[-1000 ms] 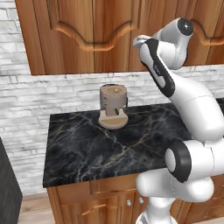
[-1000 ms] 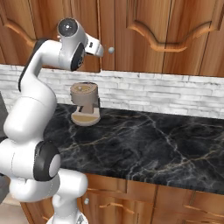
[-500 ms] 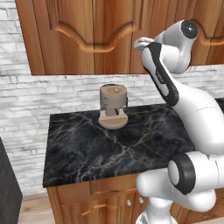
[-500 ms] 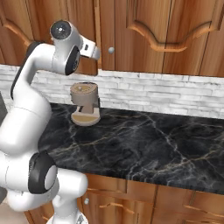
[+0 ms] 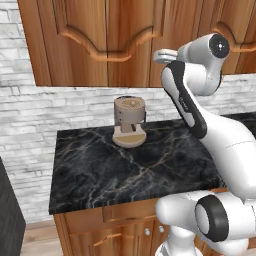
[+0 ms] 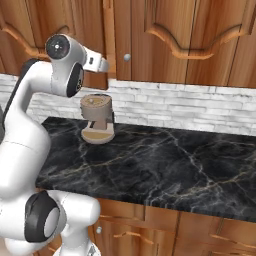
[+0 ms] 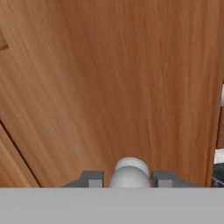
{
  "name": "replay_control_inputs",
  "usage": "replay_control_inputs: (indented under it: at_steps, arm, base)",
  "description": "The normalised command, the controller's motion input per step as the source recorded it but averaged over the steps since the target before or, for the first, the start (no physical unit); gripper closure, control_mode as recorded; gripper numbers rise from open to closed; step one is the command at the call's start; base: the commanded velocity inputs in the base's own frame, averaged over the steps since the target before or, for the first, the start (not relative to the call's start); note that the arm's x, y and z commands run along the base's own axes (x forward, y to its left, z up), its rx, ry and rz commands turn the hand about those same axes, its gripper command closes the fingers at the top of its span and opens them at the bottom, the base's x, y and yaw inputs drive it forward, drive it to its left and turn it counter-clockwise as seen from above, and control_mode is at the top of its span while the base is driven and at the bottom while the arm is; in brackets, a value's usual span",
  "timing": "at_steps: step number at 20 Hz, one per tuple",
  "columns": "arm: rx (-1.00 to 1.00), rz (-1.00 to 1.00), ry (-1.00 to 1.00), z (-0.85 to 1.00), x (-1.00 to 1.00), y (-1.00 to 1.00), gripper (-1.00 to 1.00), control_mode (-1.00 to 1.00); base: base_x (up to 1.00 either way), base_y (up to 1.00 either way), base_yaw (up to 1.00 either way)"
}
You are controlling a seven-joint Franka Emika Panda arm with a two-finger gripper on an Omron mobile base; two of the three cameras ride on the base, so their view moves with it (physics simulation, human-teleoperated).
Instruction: Open the cabinet, pick the kettle from the cabinet, and place it in the sink.
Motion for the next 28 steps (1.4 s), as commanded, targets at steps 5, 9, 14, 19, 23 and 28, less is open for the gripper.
replay_control_inputs:
  at_steps: [5,9,14,19,23,28]
  arm:
    - [-0.05,0.00,0.00,0.00,-0.34,0.33,1.00,-1.00]
    - [-0.06,0.00,0.00,0.00,-0.35,0.34,1.00,-1.00]
    - [-0.07,0.00,0.00,0.00,-0.36,0.35,1.00,-1.00]
    - [-0.08,0.00,0.00,0.00,-0.38,0.36,1.00,-1.00]
    - [-0.07,-0.03,0.00,0.00,-0.39,0.37,1.00,-1.00]
    - [-0.08,-0.04,0.00,0.00,-0.37,0.39,1.00,-1.00]
  base:
    - [0.00,0.00,0.00]
    - [0.00,0.00,0.00]
    - [0.00,0.00,0.00]
    - [0.00,0.00,0.00]
    - [0.00,0.00,0.00]
    - [0.00,0.00,0.00]
